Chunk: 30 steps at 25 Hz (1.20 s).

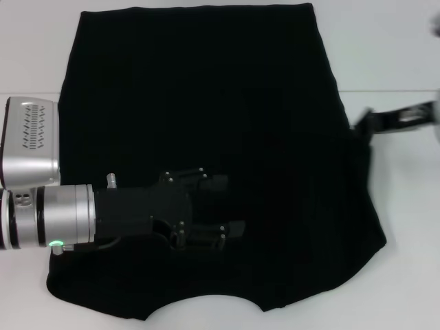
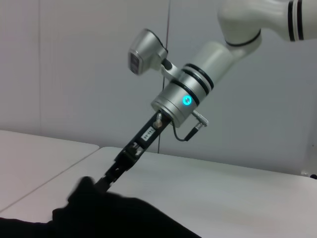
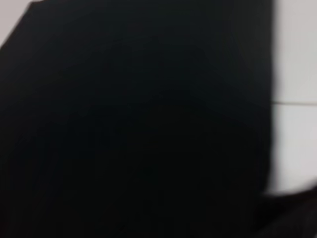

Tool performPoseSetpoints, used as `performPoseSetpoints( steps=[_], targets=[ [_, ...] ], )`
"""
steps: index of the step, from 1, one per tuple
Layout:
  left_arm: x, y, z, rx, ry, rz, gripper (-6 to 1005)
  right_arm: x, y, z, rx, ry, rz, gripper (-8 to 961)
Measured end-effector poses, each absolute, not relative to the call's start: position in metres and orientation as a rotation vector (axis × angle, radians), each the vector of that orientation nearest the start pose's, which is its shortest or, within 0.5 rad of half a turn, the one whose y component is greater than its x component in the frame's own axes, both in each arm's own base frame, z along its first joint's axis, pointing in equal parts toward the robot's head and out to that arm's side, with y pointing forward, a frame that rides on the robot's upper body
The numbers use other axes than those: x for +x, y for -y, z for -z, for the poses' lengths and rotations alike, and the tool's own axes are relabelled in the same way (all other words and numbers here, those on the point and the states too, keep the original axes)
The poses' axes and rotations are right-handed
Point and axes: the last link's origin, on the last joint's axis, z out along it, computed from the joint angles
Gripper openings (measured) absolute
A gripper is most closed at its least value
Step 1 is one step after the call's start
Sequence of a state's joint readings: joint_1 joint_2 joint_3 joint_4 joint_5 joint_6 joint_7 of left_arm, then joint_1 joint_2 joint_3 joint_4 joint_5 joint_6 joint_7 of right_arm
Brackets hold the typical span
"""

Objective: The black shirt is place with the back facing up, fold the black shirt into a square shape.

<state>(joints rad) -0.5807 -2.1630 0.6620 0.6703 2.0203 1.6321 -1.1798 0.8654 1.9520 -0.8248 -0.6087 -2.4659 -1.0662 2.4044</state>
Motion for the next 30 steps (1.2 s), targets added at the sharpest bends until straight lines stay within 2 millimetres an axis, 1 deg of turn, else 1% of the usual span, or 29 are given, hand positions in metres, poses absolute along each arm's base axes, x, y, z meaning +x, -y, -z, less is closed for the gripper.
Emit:
performPoseSetpoints(
  steps=[4, 7, 9, 11, 15, 20, 26, 30],
  targets=[
    [-0.225, -0.324, 0.028, -2.810, 0.293, 0.811, 846, 0.202, -0.455, 0.000, -2.355, -1.213, 0.021, 12],
    [-0.226, -0.325, 0.028, -2.802, 0.302, 0.806, 845, 0.188, -0.450, 0.017, -2.436, -1.140, 0.113, 13],
    [-0.228, -0.326, 0.028, -2.794, 0.311, 0.796, 845, 0.180, -0.446, 0.022, -2.483, -1.093, 0.141, 82],
    [-0.229, -0.326, 0.028, -2.787, 0.319, 0.787, 845, 0.176, -0.446, 0.023, -2.500, -1.071, 0.138, 151],
    [-0.229, -0.327, 0.028, -2.783, 0.320, 0.782, 844, 0.180, -0.448, 0.018, -2.465, -1.103, 0.098, 272],
    [-0.228, -0.329, 0.028, -2.784, 0.313, 0.781, 846, 0.197, -0.451, 0.009, -2.387, -1.151, 0.046, 417],
    [-0.227, -0.330, 0.027, -2.779, 0.310, 0.787, 840, 0.214, -0.448, 0.005, -2.341, -1.208, 0.031, 544],
    [-0.227, -0.330, 0.027, -2.779, 0.311, 0.788, 835, 0.221, -0.446, 0.009, -2.329, -1.233, 0.038, 545]
  ],
)
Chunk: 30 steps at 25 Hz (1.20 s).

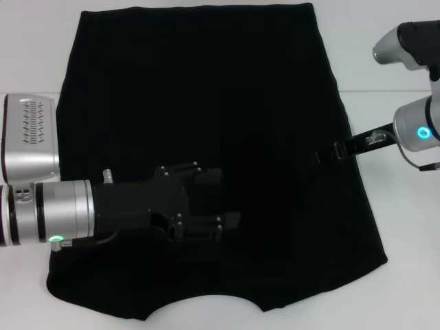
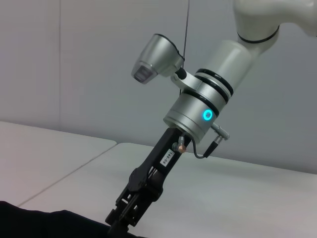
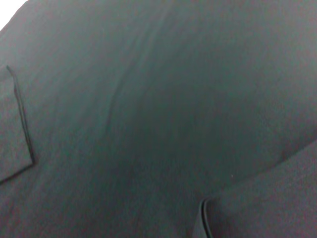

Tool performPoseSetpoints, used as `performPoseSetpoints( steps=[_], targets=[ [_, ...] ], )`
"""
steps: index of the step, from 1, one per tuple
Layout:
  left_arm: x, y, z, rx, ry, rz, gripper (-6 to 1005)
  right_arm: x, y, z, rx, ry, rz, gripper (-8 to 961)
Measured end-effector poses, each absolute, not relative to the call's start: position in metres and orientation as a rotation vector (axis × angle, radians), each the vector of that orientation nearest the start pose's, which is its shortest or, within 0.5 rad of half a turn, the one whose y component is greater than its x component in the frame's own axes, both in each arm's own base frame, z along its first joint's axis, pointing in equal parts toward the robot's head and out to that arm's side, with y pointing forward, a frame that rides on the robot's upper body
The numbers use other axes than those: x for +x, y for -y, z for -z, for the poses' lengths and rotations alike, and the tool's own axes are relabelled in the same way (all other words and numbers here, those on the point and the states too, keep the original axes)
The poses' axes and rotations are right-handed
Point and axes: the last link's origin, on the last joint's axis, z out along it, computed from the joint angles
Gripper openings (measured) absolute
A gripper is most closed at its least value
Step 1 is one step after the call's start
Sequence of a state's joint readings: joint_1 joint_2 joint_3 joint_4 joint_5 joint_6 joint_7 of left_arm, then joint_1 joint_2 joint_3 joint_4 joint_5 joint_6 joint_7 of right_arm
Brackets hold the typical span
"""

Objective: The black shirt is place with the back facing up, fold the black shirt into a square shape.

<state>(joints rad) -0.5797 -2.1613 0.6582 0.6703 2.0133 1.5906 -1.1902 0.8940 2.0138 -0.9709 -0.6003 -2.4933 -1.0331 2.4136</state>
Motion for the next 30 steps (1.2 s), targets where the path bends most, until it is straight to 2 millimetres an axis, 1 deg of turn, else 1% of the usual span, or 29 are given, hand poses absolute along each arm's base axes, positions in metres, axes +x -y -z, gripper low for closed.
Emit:
performPoseSetpoints(
  steps=[5, 15, 20, 25, 26, 30],
  targets=[
    [-0.227, -0.330, 0.027, -2.778, 0.325, 0.791, 829, 0.219, -0.446, 0.016, -2.331, -1.230, 0.032, 544],
    [-0.228, -0.329, 0.027, -2.777, 0.331, 0.790, 817, 0.217, -0.445, 0.020, -2.331, -1.240, 0.016, 540],
    [-0.228, -0.329, 0.027, -2.777, 0.333, 0.791, 811, 0.212, -0.444, 0.031, -2.327, -1.250, -0.020, 537],
    [-0.229, -0.329, 0.027, -2.777, 0.333, 0.787, 806, 0.207, -0.444, 0.047, -2.322, -1.304, -0.066, 466],
    [-0.230, -0.328, 0.026, -2.776, 0.332, 0.782, 804, 0.207, -0.444, 0.048, -2.323, -1.306, -0.069, 452],
    [-0.232, -0.329, 0.024, -2.767, 0.335, 0.781, 800, 0.204, -0.444, 0.050, -2.322, -1.302, -0.090, 462]
  ],
)
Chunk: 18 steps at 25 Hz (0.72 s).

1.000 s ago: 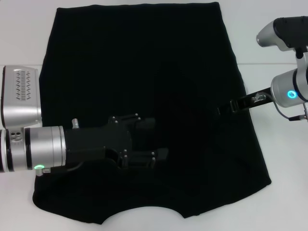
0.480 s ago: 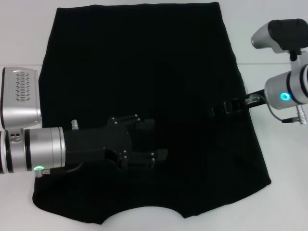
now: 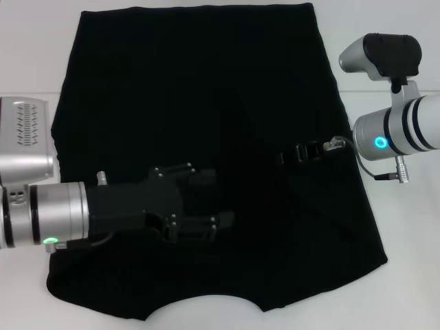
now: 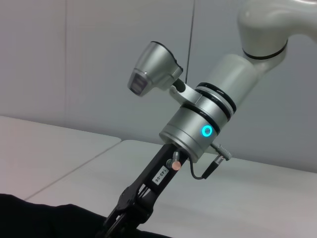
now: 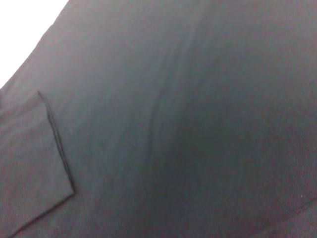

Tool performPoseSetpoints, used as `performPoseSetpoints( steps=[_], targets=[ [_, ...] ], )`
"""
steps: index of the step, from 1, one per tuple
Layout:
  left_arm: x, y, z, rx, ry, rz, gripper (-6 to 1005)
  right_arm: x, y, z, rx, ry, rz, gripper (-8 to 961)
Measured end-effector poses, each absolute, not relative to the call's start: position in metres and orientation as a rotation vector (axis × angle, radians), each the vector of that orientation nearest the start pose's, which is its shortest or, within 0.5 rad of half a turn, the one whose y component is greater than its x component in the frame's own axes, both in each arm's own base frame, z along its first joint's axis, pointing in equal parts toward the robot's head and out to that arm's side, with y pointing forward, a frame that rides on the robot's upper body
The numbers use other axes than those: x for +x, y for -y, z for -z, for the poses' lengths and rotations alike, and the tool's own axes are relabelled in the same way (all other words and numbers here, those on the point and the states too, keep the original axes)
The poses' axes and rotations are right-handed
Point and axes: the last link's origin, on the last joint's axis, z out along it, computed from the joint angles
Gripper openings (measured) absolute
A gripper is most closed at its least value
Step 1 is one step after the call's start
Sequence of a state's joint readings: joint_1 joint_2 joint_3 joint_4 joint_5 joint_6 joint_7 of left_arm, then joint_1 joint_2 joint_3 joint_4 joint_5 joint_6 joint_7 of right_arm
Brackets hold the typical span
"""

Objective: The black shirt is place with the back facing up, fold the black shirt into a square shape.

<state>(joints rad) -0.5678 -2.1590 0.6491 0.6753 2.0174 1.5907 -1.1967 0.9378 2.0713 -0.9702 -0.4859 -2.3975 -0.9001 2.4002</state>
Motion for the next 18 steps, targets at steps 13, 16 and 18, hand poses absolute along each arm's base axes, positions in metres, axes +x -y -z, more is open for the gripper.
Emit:
performPoseSetpoints(
  steps=[13, 16, 18],
  targets=[
    [-0.259, -0.316, -0.006, -2.670, 0.598, 0.829, 784, 0.198, -0.425, 0.052, -2.535, -1.147, -0.319, 495],
    [-0.276, -0.304, -0.016, -2.634, 0.713, 0.761, 780, 0.197, -0.418, 0.055, -2.586, -1.047, -0.385, 503],
    [-0.288, -0.295, -0.022, -2.597, 0.752, 0.707, 778, 0.195, -0.415, 0.057, -2.612, -0.989, -0.417, 508]
  ],
)
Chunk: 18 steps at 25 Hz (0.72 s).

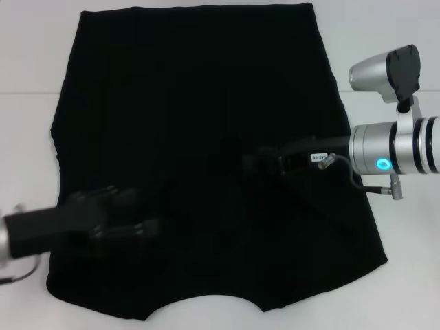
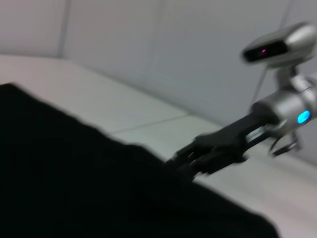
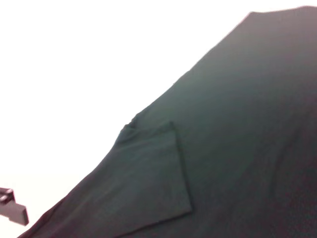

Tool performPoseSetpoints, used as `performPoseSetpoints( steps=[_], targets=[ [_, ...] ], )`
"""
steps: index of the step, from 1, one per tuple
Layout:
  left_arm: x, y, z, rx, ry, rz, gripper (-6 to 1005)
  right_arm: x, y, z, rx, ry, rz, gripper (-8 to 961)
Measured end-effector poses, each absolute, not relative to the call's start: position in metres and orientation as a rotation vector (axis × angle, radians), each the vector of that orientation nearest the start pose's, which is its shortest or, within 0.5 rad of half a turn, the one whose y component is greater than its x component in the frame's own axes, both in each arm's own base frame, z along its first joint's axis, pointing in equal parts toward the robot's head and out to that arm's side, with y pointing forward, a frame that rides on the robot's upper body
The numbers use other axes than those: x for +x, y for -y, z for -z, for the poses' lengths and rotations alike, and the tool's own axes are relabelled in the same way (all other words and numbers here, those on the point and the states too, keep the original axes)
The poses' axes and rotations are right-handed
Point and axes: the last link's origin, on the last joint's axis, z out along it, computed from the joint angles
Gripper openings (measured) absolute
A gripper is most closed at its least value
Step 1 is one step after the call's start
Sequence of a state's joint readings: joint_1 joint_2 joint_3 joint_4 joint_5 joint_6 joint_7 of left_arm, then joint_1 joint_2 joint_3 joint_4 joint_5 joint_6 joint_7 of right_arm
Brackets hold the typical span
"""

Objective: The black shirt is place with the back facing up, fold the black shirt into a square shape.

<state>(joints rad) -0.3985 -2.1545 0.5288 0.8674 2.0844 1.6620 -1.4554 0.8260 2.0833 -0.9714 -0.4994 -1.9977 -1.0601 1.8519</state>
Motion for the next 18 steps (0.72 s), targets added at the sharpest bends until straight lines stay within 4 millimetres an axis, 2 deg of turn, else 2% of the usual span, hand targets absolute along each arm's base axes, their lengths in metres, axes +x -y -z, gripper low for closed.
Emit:
performPoseSetpoints(
  steps=[4, 8, 13, 18],
  targets=[
    [-0.309, -0.279, -0.035, -2.543, 0.778, 0.606, 773, 0.192, -0.413, 0.059, -2.640, -0.933, -0.435, 518],
    [-0.324, -0.269, -0.041, -2.543, 0.730, 0.473, 769, 0.185, -0.418, 0.060, -2.633, -0.915, -0.438, 543],
    [-0.338, -0.264, -0.044, -2.553, 0.706, 0.323, 763, 0.173, -0.424, 0.063, -2.635, -0.890, -0.445, 630],
    [-0.350, -0.264, -0.046, -2.536, 0.721, 0.205, 757, 0.163, -0.427, 0.065, -2.647, -0.875, -0.451, 626]
  ],
)
